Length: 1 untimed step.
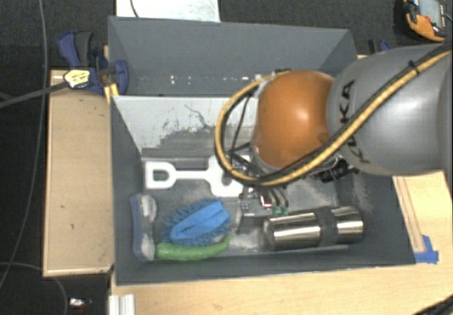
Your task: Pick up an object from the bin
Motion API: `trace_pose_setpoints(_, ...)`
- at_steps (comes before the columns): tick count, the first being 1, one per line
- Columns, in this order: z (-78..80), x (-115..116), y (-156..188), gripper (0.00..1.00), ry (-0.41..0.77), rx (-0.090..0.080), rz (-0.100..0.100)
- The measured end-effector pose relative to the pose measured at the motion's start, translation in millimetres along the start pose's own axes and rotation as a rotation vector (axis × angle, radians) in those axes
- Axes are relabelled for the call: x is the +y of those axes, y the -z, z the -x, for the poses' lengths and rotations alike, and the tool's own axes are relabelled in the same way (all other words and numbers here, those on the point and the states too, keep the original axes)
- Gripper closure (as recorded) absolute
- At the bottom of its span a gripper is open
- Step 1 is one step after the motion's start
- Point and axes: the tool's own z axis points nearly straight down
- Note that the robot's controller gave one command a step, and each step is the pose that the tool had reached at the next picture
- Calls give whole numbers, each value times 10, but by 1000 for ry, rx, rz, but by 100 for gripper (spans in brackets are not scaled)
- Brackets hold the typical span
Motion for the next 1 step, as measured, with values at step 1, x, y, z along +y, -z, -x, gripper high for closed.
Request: trace_pose_setpoints(1,17,-8,45,0,-8,-8,1)
